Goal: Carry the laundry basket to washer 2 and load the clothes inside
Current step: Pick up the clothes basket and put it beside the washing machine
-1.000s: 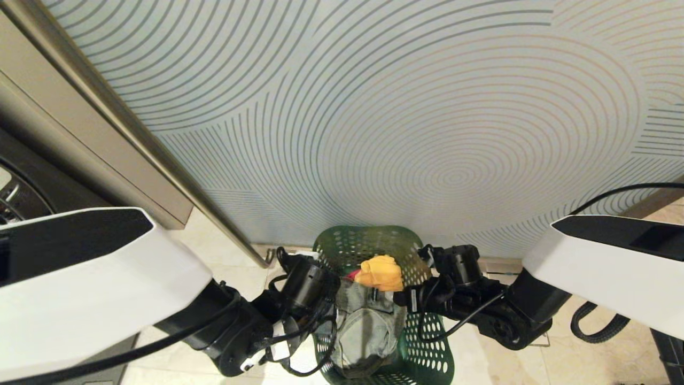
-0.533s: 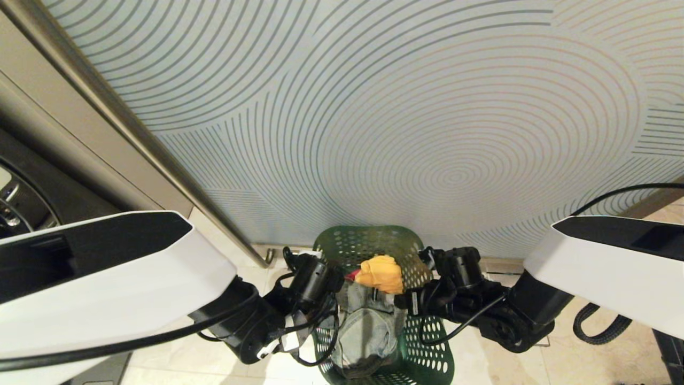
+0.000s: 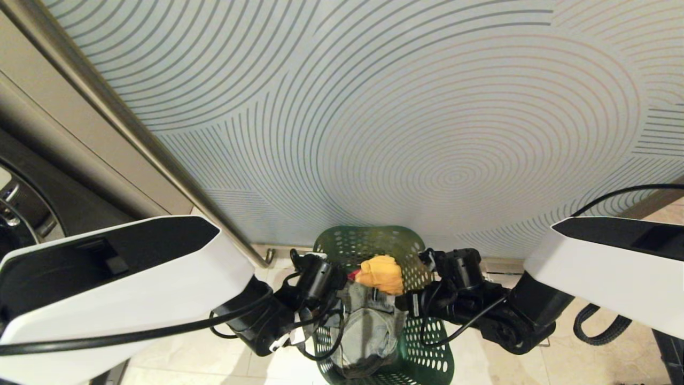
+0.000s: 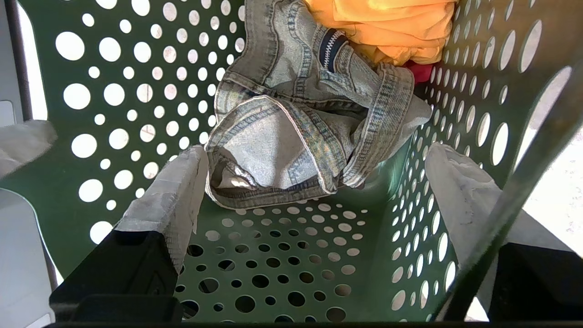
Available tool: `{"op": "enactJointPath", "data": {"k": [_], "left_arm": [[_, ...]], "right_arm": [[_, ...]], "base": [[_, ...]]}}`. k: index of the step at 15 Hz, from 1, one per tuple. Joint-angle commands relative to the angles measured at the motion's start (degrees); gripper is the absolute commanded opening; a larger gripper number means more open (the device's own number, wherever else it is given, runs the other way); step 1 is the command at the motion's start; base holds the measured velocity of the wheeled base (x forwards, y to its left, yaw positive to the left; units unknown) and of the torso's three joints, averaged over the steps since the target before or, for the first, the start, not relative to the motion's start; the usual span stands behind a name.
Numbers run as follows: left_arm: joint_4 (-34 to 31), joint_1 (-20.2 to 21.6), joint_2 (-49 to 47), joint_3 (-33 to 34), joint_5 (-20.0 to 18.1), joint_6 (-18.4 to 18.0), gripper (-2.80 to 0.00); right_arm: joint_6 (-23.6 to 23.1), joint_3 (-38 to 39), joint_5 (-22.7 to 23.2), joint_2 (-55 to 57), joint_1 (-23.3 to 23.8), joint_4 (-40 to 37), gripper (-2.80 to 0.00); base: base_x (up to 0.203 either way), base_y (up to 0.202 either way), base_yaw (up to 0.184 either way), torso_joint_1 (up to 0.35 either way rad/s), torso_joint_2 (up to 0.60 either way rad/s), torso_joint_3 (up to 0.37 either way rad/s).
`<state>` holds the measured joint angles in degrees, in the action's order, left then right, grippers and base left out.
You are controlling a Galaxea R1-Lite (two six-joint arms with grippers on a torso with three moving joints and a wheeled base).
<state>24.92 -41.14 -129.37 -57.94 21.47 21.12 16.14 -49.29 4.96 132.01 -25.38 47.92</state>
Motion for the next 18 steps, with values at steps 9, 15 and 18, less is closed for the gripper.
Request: {"op": "enactJointPath", "data": {"k": [9,15,18], "left_arm": [[1.4,-0.5,-3.0,-0.9,0.0,0.2,0.0],[1.9,-1.0,-2.6,-1.0,0.0,0.2,0.0],[1.9,-1.0,-2.4,-1.0,0.0,0.2,0.0]], "right_arm": [[0.0,0.3,-0.1,1.0,0.7,0.4,0.0],[0.0,0.3,-0.1,1.1,0.8,0.6,0.0],[0.0,0.2,-0.2,1.1,0.8,0.6,0.0]], "base": [[0.0,0.0,0.0,0.0,0.0,0.0],[0.0,0.0,0.0,0.0,0.0,0.0],[0.0,0.0,0.0,0.0,0.0,0.0]]}}
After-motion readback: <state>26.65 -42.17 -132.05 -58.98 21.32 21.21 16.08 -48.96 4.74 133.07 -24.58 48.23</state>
